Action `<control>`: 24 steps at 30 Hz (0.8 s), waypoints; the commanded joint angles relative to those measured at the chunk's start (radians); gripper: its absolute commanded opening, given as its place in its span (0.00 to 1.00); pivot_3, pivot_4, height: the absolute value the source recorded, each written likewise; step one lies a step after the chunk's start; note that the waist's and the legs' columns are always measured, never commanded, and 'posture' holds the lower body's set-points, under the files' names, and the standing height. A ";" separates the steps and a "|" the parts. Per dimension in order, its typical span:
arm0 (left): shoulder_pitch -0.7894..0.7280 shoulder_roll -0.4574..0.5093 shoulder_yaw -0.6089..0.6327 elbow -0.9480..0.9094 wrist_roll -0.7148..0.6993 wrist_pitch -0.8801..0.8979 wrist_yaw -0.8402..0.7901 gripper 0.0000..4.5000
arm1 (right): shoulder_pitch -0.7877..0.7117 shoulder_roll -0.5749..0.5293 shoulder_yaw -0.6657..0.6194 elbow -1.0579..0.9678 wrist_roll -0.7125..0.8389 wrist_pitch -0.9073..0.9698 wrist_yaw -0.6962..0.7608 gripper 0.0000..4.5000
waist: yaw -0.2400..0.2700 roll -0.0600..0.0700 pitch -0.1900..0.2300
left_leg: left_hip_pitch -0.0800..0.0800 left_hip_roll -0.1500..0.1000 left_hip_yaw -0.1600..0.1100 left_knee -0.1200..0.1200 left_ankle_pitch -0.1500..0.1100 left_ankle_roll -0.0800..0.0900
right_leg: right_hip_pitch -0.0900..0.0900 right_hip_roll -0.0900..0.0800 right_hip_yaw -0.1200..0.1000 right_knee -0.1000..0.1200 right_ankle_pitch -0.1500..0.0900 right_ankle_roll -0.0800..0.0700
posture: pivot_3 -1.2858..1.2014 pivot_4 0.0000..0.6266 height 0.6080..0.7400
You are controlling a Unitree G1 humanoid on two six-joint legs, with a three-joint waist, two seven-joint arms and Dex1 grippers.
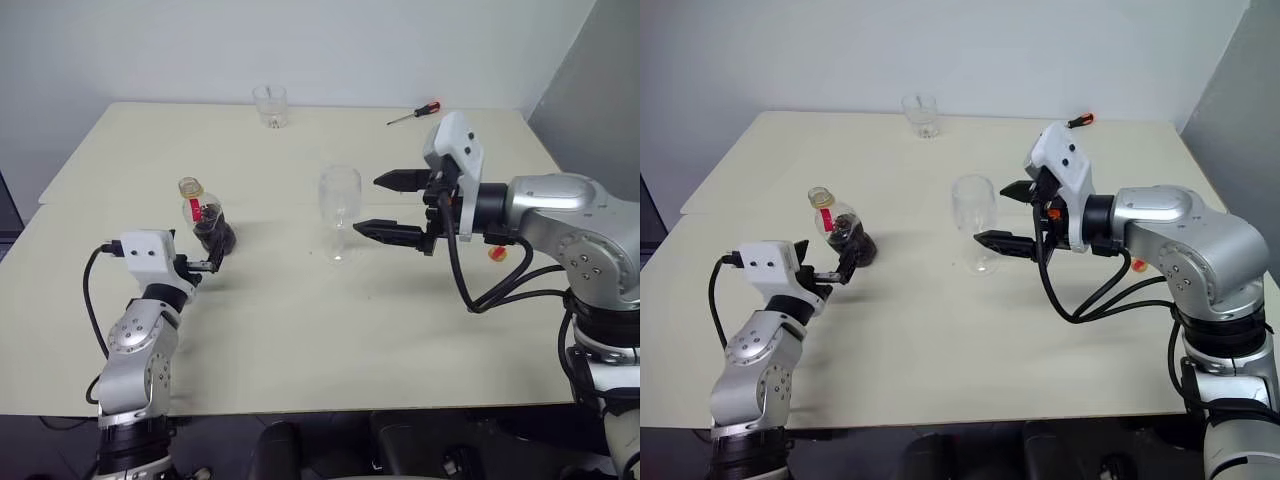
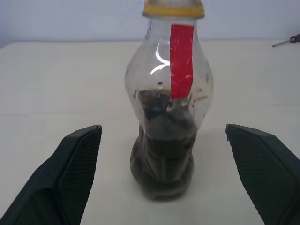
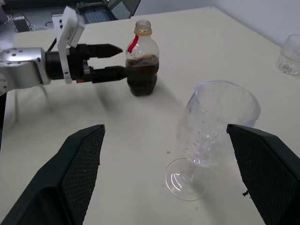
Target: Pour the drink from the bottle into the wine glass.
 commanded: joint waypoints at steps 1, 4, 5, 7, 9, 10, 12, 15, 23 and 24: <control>-0.027 0.022 -0.010 0.027 0.011 -0.030 -0.030 1.00 | -0.021 -0.015 0.016 -0.011 -0.034 -0.043 0.002 0.99 | 0.000 0.000 0.000 | 0.000 0.000 0.000 0.000 0.000 0.000 | 0.000 0.000 0.000 0.000 0.000 0.000 | 0.52 0.24 1.00; -0.060 0.029 -0.020 0.071 0.029 -0.041 -0.031 1.00 | -0.023 -0.010 0.018 -0.020 -0.030 -0.042 0.001 0.99 | 0.005 0.000 0.000 | -0.001 0.000 0.000 0.000 0.000 0.000 | 0.000 0.000 0.000 -0.001 0.000 0.000 | 0.52 0.24 1.00; -0.072 0.034 -0.030 0.089 0.038 -0.045 -0.036 1.00 | -0.023 -0.006 0.017 -0.023 -0.027 -0.039 -0.001 0.99 | 0.007 0.000 0.000 | -0.001 0.000 0.000 0.000 0.000 0.000 | 0.000 0.000 0.000 -0.001 0.000 0.000 | 0.52 0.24 1.00; -0.093 0.043 -0.058 0.122 0.062 -0.068 -0.058 1.00 | -0.024 -0.003 0.019 -0.025 -0.027 -0.037 -0.003 0.99 | 0.012 0.000 0.000 | -0.001 0.000 0.000 0.000 0.000 0.000 | 0.000 0.000 0.000 0.000 0.000 0.000 | 0.52 0.24 1.00; -0.118 0.038 -0.064 0.152 0.065 -0.080 -0.060 1.00 | -0.023 -0.004 0.025 -0.025 -0.031 -0.037 -0.005 0.99 | 0.015 0.000 0.000 | -0.001 0.000 0.000 0.000 0.000 0.000 | 0.000 0.000 0.000 0.000 0.000 0.000 | 0.52 0.24 1.00; -0.127 0.036 -0.065 0.164 0.064 -0.086 -0.062 1.00 | -0.022 -0.005 0.026 -0.025 -0.032 -0.037 -0.005 0.99 | 0.015 0.000 0.000 | -0.001 0.000 0.000 0.000 0.000 0.000 | 0.000 0.000 -0.001 0.000 0.000 0.000 | 0.52 0.24 1.00; -0.150 0.034 -0.070 0.192 0.066 -0.099 -0.066 1.00 | -0.022 -0.007 0.024 -0.027 -0.032 -0.036 -0.006 0.99 | 0.015 0.000 0.000 | -0.001 0.000 0.000 0.000 0.000 0.000 | 0.000 0.000 -0.001 0.000 0.000 0.000 | 0.52 0.24 1.00; -0.166 0.026 -0.078 0.222 0.076 -0.118 -0.059 0.96 | -0.019 -0.010 0.024 -0.033 -0.032 -0.031 -0.011 1.00 | 0.015 0.000 0.000 | -0.001 0.000 0.000 0.001 0.000 0.000 | 0.000 0.000 -0.001 0.000 0.000 0.000 | 0.52 0.24 1.00; -0.169 0.012 -0.081 0.236 0.081 -0.139 -0.056 0.42 | -0.014 -0.018 0.021 -0.041 -0.037 -0.025 -0.030 1.00 | 0.015 0.000 0.000 | -0.001 0.000 0.000 0.000 0.000 0.000 | 0.000 0.000 -0.001 0.000 0.002 -0.002 | 0.52 0.24 1.00; -0.172 0.012 -0.079 0.241 0.082 -0.143 -0.055 0.35 | -0.013 -0.019 0.020 -0.041 -0.038 -0.027 -0.030 1.00 | 0.015 0.000 0.000 | -0.001 0.000 0.000 0.001 0.000 0.000 | 0.000 0.000 -0.001 0.000 0.002 -0.002 | 0.52 0.24 1.00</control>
